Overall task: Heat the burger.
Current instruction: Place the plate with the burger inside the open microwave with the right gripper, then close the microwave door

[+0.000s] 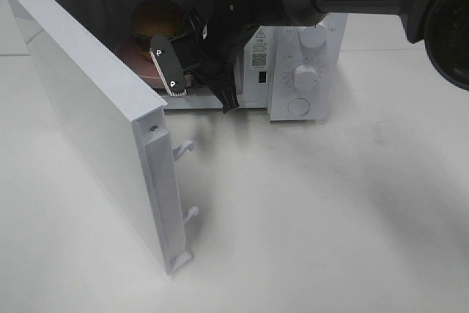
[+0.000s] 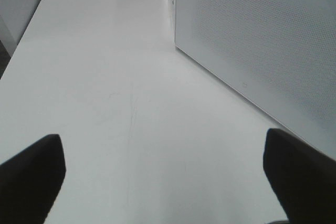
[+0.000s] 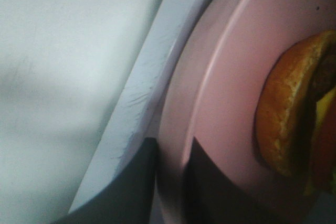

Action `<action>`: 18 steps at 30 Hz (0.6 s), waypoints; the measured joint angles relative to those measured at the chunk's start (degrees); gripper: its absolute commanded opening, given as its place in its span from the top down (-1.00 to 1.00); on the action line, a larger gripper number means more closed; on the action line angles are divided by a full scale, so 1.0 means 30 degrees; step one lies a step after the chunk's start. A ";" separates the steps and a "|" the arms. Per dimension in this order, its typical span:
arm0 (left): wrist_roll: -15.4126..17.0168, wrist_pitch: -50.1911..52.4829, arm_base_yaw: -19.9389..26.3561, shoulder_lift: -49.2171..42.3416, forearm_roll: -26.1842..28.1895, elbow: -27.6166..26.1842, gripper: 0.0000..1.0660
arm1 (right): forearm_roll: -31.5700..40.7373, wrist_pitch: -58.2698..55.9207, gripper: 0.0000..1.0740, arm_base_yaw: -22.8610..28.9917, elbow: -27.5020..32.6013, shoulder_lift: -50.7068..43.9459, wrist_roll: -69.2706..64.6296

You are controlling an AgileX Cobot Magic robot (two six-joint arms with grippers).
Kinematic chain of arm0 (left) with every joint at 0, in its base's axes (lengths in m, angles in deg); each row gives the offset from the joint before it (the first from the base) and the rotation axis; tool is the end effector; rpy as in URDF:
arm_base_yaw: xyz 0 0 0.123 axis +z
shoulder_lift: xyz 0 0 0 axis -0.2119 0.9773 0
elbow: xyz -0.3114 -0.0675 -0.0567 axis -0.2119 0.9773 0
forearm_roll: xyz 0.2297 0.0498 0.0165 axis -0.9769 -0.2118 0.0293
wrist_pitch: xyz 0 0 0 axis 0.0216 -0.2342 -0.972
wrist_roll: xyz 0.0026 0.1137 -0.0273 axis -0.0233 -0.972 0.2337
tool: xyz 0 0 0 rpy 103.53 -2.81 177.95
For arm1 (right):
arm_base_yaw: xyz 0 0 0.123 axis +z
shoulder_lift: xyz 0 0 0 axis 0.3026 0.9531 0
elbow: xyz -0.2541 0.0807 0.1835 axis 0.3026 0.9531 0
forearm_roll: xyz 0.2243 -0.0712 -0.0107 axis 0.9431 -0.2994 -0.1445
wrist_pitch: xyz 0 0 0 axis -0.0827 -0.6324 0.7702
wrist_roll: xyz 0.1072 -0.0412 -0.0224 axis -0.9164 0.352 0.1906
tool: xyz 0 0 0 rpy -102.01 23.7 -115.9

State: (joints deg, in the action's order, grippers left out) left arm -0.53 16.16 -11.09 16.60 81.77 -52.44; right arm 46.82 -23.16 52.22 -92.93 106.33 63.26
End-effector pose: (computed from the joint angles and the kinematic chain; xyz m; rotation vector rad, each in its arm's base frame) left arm -0.0357 -0.0100 0.2595 0.0719 2.0212 -0.0420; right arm 0.4582 0.3114 0.1739 -2.0833 1.3249 -0.4034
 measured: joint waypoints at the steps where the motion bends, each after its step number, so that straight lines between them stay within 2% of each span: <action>1: 0.0000 0.0000 0.0000 0.0000 0.0000 0.0000 -0.77 | 0.0000 0.0210 0.43 0.0000 -0.0115 0.0000 -0.0153; 2: 0.0000 0.0000 0.0000 0.0000 0.0000 0.0000 -0.77 | 0.0000 0.0210 0.43 0.0000 -0.0115 0.0000 -0.0153; 3: 0.0000 0.0000 0.0000 0.0000 0.0000 0.0000 -0.77 | 0.0000 0.0325 0.32 0.0000 -0.0134 0.0000 -0.0267; 5: 0.0000 0.0000 0.0000 0.0000 0.0000 0.0000 -0.77 | 0.0000 0.0325 0.28 0.0000 -0.0134 0.0000 -0.0306; 7: 0.0000 0.0000 0.0000 0.0000 0.0000 0.0000 -0.77 | 0.0019 0.0134 0.14 0.0000 -0.0134 0.0000 -0.0439; 13: 0.0000 0.0000 0.0000 0.0000 0.0000 0.0000 -0.77 | 0.0019 -0.0115 0.05 0.0019 0.0306 -0.0153 -0.0439; 15: 0.0000 0.0000 0.0000 0.0000 0.0000 0.0000 -0.77 | 0.0229 -0.0153 -0.07 0.0057 0.1318 -0.0611 -0.0458; 18: 0.0000 0.0000 0.0000 0.0000 0.0000 0.0000 -0.77 | 0.0344 -0.0076 -0.11 0.0057 0.1509 -0.0688 -0.0458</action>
State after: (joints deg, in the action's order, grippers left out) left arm -0.53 16.16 -11.09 16.60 81.77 -52.44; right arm 47.85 -23.39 52.39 -88.41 104.26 61.89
